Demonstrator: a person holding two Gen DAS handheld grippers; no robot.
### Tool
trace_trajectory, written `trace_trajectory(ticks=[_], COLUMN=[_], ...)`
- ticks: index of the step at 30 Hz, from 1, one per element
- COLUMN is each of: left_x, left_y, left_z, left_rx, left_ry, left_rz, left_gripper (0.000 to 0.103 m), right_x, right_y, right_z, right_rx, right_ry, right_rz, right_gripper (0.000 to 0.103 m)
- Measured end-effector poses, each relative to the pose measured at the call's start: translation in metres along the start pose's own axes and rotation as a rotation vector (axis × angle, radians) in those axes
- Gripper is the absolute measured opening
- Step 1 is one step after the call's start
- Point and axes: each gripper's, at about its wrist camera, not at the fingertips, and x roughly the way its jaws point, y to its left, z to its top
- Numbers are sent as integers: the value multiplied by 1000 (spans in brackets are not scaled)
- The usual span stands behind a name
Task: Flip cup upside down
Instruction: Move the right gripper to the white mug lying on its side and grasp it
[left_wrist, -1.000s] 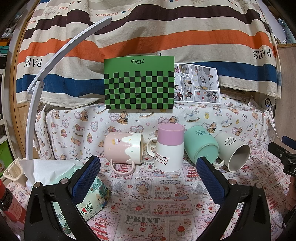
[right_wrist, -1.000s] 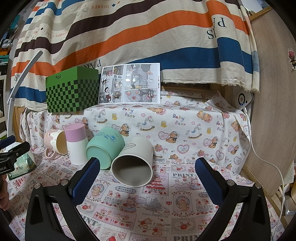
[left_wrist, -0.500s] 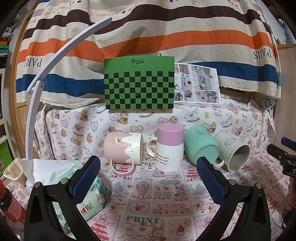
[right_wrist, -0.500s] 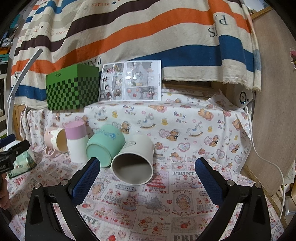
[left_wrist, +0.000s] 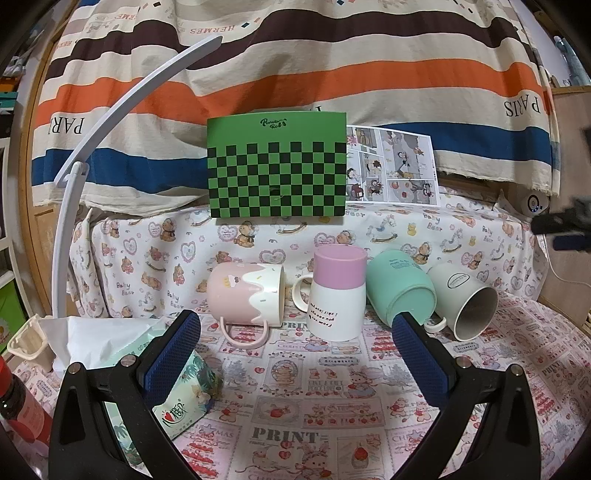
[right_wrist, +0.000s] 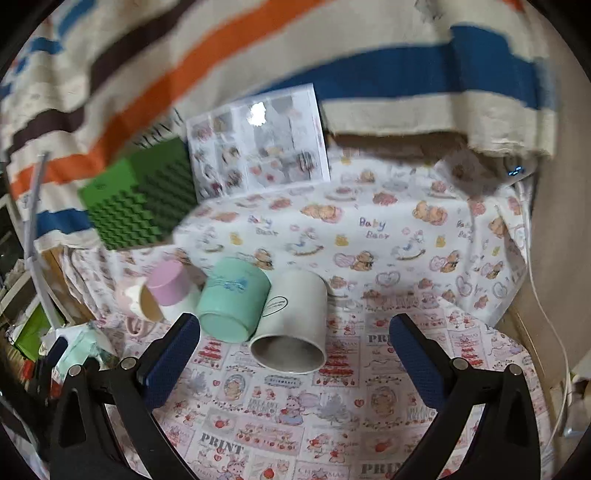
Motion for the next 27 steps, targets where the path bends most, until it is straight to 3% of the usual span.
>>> trace_trajectory(ticks=[6, 11, 16, 21, 27], left_x=[0, 0, -2, -2, -3], left_y=[0, -1, -2, -1, -2], left_z=[0, -1, -1, -1, 0], left_rx=[2, 4, 8, 5, 6], left_ry=[1, 6, 4, 3, 2], left_rz=[0, -3, -11, -7, -7], left_gripper=[103, 103, 103, 103, 103], right_x=[77, 137, 174, 186, 202], right_y=[5, 7, 16, 16, 9], right_z=[43, 43, 28, 21, 15], right_rx=[-24, -32, -60, -33, 24], right_ry=[248, 389, 482, 519, 553], right_rz=[-63, -119, -107, -133, -142], right_gripper=[103, 103, 102, 101, 86])
